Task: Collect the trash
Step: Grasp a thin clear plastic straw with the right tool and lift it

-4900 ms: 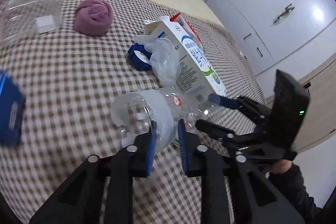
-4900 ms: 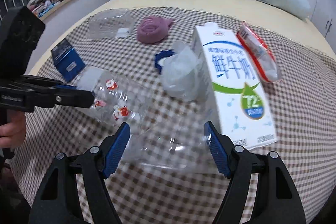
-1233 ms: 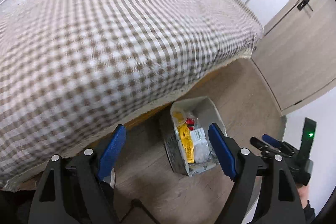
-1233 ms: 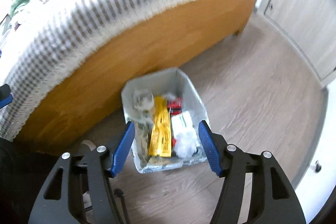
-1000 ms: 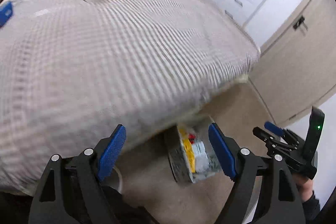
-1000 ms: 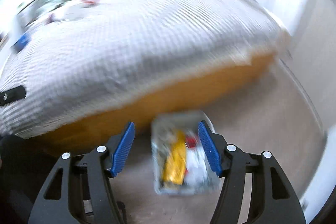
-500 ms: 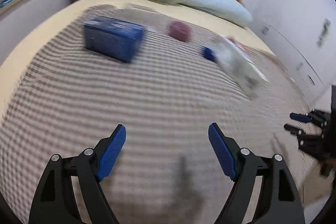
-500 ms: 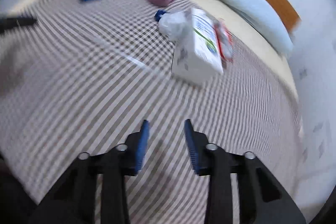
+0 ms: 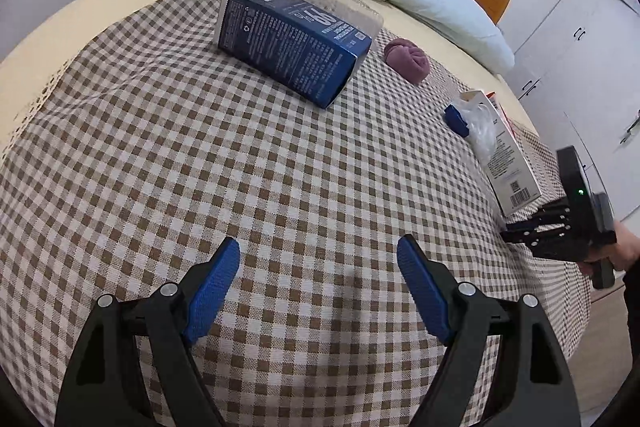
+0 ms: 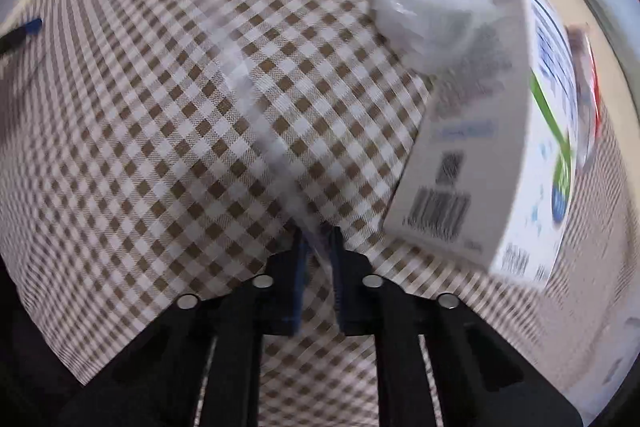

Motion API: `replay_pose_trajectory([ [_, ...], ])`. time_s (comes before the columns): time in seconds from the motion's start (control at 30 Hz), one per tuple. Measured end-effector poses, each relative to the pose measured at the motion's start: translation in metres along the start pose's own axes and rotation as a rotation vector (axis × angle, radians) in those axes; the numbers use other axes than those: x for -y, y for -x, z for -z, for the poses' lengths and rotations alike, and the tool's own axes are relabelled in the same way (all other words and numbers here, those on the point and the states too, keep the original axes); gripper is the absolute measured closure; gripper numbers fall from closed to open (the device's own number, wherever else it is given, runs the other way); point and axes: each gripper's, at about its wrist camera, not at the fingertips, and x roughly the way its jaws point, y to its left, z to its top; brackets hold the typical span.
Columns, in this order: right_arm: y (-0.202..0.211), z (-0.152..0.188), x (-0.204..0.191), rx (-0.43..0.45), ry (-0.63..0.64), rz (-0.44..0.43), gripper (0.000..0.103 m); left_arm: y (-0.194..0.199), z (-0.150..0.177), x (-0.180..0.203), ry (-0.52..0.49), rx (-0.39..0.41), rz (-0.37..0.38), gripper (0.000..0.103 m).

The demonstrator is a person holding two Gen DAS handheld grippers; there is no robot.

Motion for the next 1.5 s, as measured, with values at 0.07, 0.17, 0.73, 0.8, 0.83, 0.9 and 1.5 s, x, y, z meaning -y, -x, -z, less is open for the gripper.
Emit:
replay_pose_trajectory([
  [0.07,0.009,0.012,-0.007,0.039,-0.005,0.029,0.098,-0.003,0.0,0.0,0.001,-0.007,0.006,0.025],
  [0.17,0.049,0.049,-0.016,0.205,-0.088,-0.005,0.098,0.0,0.005,0.001,-0.009,-0.008,-0.002,0.025],
  [0.73,0.033,0.317,-0.011,0.371,-0.998,0.162,0.048,-0.016,0.03,0.049,-0.133,-0.035,-0.033,0.025],
  [0.8,0.031,0.322,-0.028,0.426,-0.992,0.233,0.048,-0.018,0.031,0.05,-0.137,-0.035,-0.039,0.025],
  [0.83,0.029,0.323,-0.038,0.45,-0.992,0.286,0.048,-0.018,0.032,0.05,-0.137,-0.034,-0.04,0.025],
  [0.9,0.031,0.329,-0.039,0.498,-1.022,0.324,0.072,-0.02,0.031,0.051,-0.14,-0.033,-0.042,0.025],
  [1.5,0.019,0.34,0.05,0.543,-1.159,0.372,0.098,-0.066,-0.042,0.134,-0.095,-0.071,0.18,0.026],
])
